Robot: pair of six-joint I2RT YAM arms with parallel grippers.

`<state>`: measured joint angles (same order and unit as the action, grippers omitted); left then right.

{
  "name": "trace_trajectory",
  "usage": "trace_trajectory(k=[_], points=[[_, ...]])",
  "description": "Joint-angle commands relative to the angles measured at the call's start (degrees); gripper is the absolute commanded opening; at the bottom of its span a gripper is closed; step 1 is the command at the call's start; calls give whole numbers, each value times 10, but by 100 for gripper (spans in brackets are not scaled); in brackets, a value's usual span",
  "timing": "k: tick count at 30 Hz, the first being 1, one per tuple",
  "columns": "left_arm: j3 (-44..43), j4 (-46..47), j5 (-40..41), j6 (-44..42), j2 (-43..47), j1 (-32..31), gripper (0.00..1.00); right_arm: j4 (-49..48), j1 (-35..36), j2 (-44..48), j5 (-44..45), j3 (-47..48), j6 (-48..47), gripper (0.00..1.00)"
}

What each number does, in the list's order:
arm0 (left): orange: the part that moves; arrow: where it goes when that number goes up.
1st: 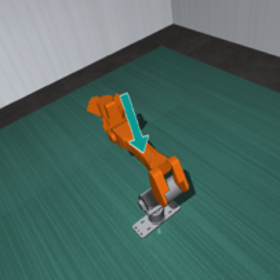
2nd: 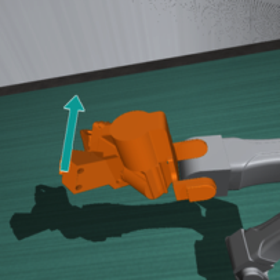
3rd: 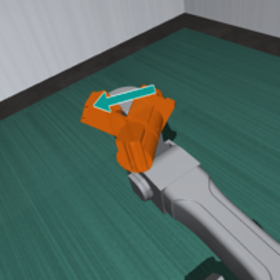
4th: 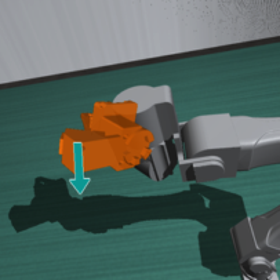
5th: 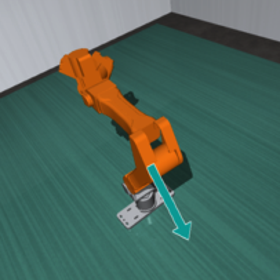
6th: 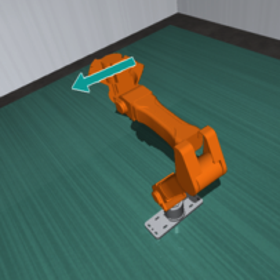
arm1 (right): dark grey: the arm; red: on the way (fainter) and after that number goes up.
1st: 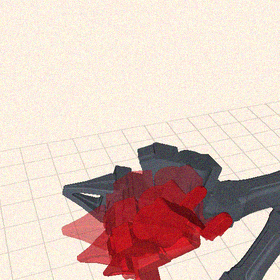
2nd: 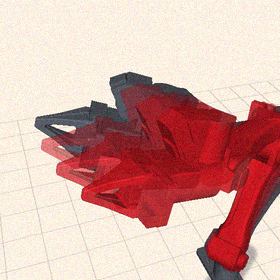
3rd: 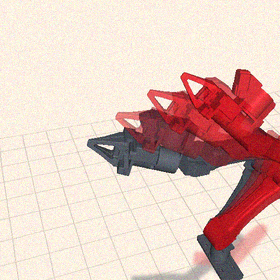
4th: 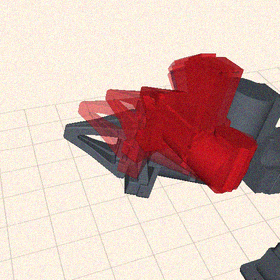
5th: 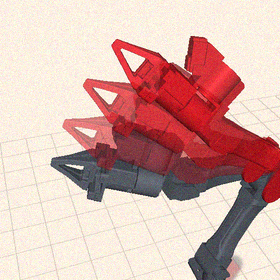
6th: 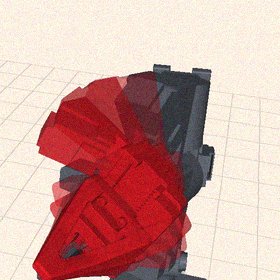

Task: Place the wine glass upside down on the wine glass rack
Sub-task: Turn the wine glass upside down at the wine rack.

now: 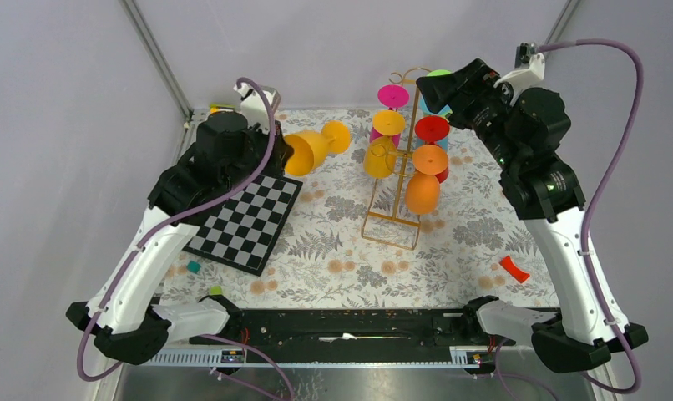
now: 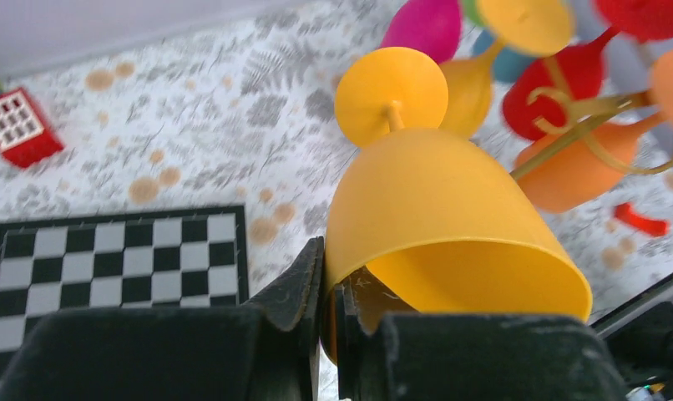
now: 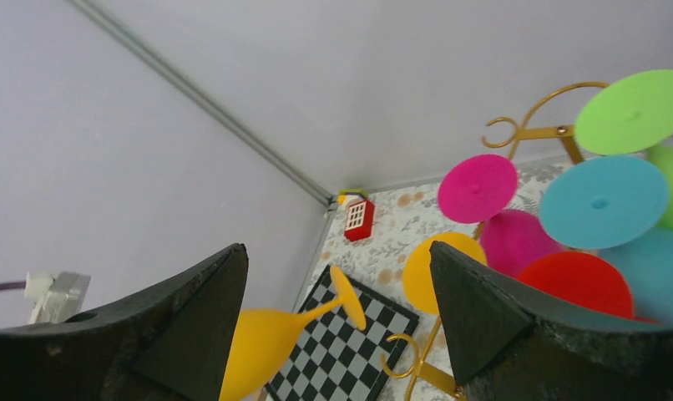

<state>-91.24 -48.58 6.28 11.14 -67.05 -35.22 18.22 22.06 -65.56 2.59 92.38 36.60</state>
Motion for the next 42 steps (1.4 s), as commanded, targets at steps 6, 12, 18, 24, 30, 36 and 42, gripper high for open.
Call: trace_trajectory(k=[6, 12, 18, 24, 30, 36, 42], points=[[-30, 203, -121, 23, 35, 0, 0, 48, -2, -51, -160, 91, 3, 86], [-28, 247, -156, 54, 36, 0, 0, 77, -2, -78, -241, 115, 37, 86], [-25, 275, -182, 93, 34, 0, 0, 109, -2, -91, -259, 131, 23, 81], [-12, 293, -209, 114, 33, 0, 0, 127, -1, -95, -261, 133, -14, 72], [-6, 301, -228, 125, 24, 0, 0, 154, 1, -113, -274, 160, -50, 62], [-2, 305, -236, 140, 16, 0, 0, 189, 10, -138, -271, 200, -93, 50], [3, 307, -236, 144, 10, 0, 0, 228, 15, -163, -270, 240, -118, 33]])
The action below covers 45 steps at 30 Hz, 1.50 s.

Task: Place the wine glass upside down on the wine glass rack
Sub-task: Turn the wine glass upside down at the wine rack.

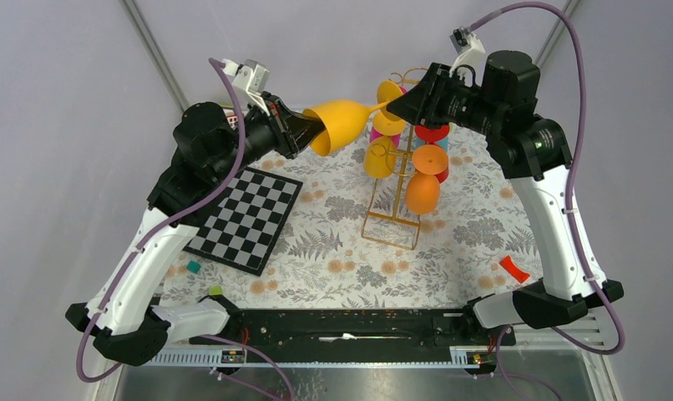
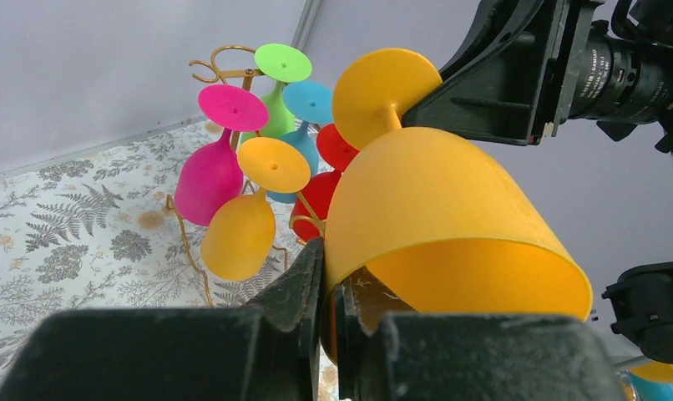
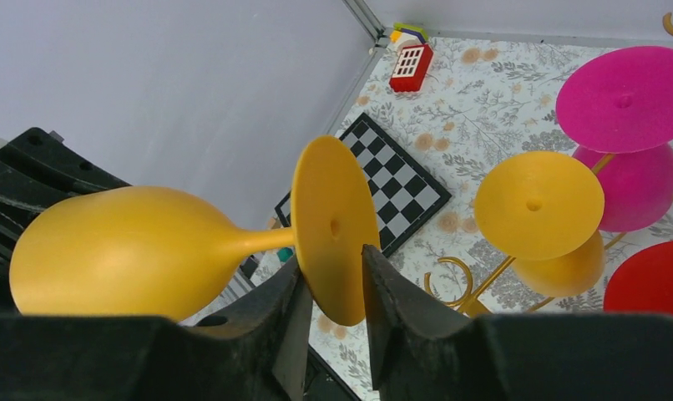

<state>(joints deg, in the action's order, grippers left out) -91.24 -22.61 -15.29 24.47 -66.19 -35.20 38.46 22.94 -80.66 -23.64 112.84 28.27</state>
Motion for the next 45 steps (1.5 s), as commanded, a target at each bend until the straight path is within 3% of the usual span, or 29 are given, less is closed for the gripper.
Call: trace_trajectory(k=[1, 6, 8, 15, 20, 23, 32, 45], points=[[3, 49, -20, 11, 1, 0, 0, 30, 6, -14, -8, 38, -37, 28], [4, 52, -18, 13, -4, 0, 0, 38, 6, -19, -10, 40, -46, 6], [6, 55, -15, 13, -5, 0, 6, 40, 6, -19, -8, 41, -49, 0], [10, 55, 10, 1, -2, 0, 37, 38, 6, -17, 9, 41, -67, 0], [14, 59, 16, -10, 1, 4, 66, 28, 6, -6, 40, 27, -69, 0], [17, 63, 16, -12, 1, 5, 76, -14, 5, 15, 52, -7, -54, 0], [32, 69, 20, -13, 11, 14, 83, -103, 5, 69, 108, -100, -46, 0], [139, 82, 126, -28, 107, 41, 91, -148, 5, 93, 162, -121, -164, 0]])
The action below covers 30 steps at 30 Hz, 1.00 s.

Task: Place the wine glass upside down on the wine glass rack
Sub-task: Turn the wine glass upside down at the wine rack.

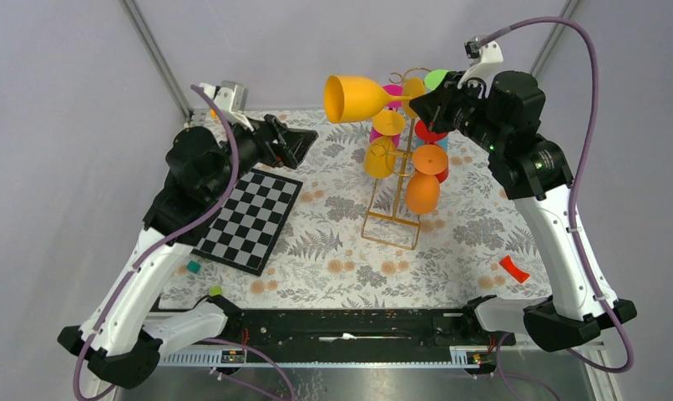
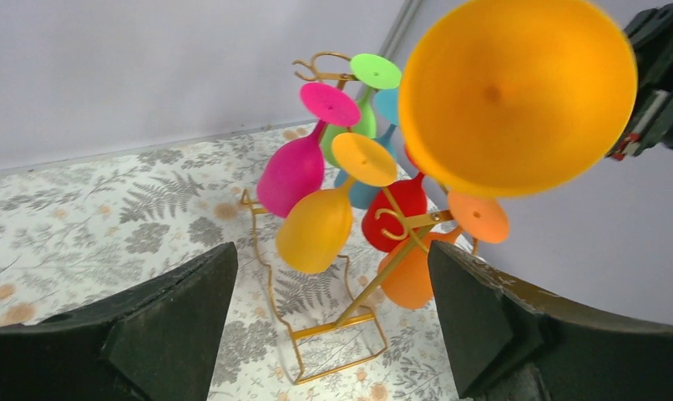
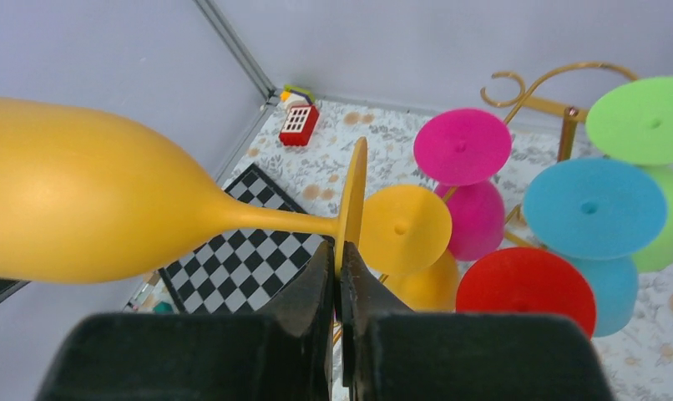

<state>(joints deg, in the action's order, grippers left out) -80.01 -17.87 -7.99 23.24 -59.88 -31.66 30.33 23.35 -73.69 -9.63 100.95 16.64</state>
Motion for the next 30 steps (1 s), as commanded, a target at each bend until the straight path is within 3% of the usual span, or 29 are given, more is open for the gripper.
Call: trace_trajectory(k=[1, 13, 21, 27, 30], points=[[39, 35, 60, -18, 51, 7, 91, -72, 1, 25, 22, -3, -56, 0], [47, -57, 121, -46, 58, 20, 96, -78, 1, 11, -28, 9, -257, 0], [-1, -150, 94, -80, 8, 47, 99, -35, 14, -30, -40, 72, -367, 0], [-23, -207, 38, -83, -33, 77, 99, 71, 114, -101, 65, 169, -527, 0], [-30, -235, 22, -73, -49, 99, 99, 70, 159, -115, 115, 170, -577, 0]])
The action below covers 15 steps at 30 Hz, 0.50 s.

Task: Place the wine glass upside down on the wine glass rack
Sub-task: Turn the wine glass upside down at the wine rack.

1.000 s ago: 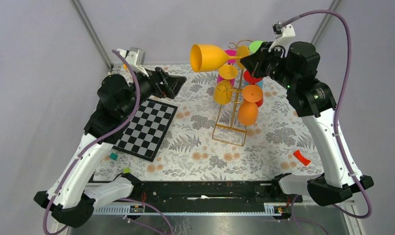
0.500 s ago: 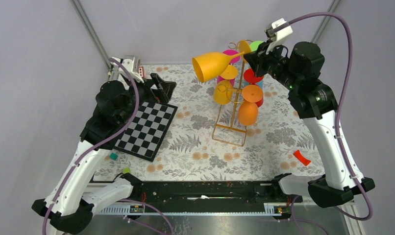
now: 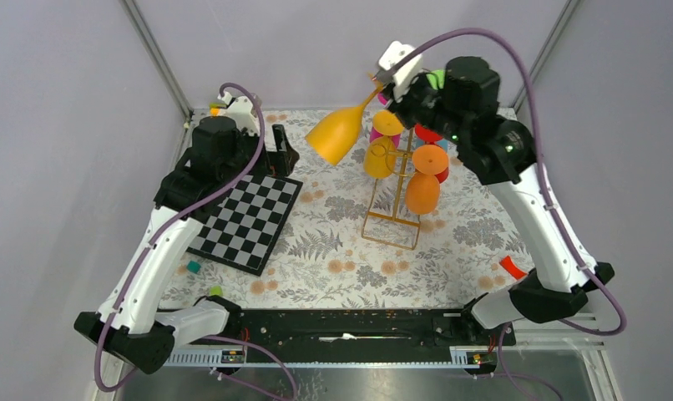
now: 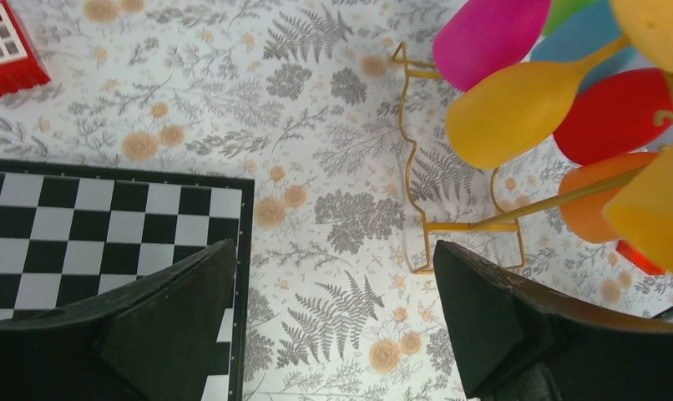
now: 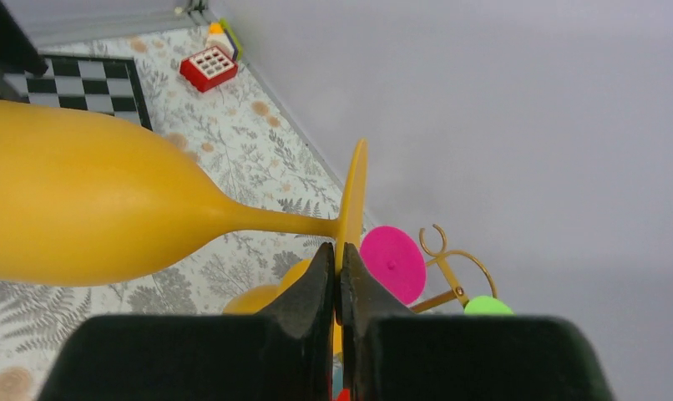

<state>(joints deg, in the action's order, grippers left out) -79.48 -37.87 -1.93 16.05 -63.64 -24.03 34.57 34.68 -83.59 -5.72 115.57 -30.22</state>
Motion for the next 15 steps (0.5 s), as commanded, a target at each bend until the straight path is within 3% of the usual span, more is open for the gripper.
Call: trace_trajectory(k=[1, 6, 15], points=[[-36, -44, -42, 2, -16, 30, 99, 28, 60, -20, 96, 23, -121, 0], [-38, -91, -60, 23, -44, 74, 99, 23, 133, -27, 192, -19, -205, 0], [-34, -103, -104, 80, -69, 116, 99, -173, 245, 31, 337, -246, -346, 0]])
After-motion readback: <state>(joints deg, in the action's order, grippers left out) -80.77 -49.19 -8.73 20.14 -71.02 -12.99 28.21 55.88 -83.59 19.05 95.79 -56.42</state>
